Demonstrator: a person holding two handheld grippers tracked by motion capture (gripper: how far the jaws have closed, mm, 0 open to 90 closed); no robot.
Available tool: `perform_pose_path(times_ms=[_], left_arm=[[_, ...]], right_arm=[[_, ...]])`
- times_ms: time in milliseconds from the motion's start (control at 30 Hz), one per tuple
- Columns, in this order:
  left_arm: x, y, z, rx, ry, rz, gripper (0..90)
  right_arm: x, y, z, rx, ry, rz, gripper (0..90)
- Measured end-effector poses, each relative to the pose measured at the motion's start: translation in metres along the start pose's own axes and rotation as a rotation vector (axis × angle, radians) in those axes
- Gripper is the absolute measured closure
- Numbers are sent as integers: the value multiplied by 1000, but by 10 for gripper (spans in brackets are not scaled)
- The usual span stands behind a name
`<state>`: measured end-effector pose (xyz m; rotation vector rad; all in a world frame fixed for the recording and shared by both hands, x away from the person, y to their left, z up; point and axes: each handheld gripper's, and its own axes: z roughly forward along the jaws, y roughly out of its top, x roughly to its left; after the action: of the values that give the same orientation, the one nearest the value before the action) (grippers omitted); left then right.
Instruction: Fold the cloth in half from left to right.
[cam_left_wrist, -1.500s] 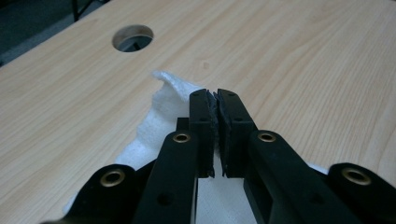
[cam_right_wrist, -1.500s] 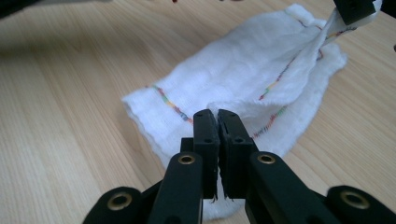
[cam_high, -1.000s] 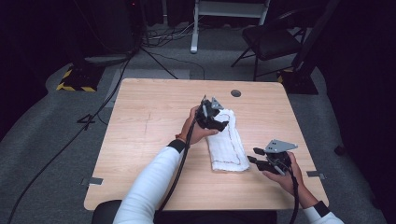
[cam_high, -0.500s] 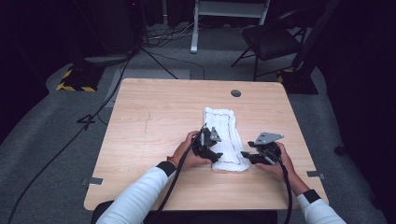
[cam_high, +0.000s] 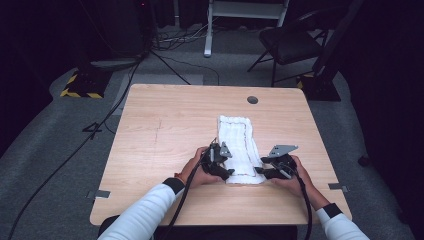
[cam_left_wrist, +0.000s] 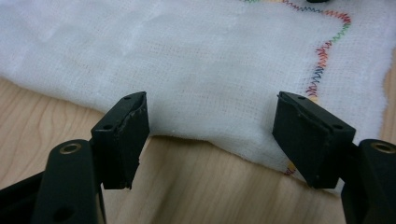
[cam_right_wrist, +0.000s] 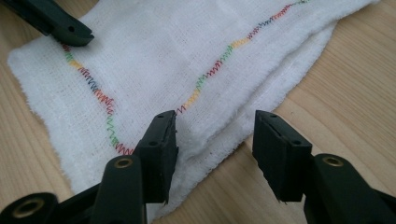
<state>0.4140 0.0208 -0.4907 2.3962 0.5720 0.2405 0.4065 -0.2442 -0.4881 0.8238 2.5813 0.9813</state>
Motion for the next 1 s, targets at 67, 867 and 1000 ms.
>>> perform_pose_path(times_ms=[67,867,1000], left_arm=[[-2,-3,-3,3,-4,1,275],[-30,-47,-44,-22,-8,16,269],[-23,-42,-49,-42,-18,5,247]], right_arm=[[5,0,0,1,7,-9,507],[59,5,-2,7,96,-113,415],[48,10,-9,-35,75,-85,412]])
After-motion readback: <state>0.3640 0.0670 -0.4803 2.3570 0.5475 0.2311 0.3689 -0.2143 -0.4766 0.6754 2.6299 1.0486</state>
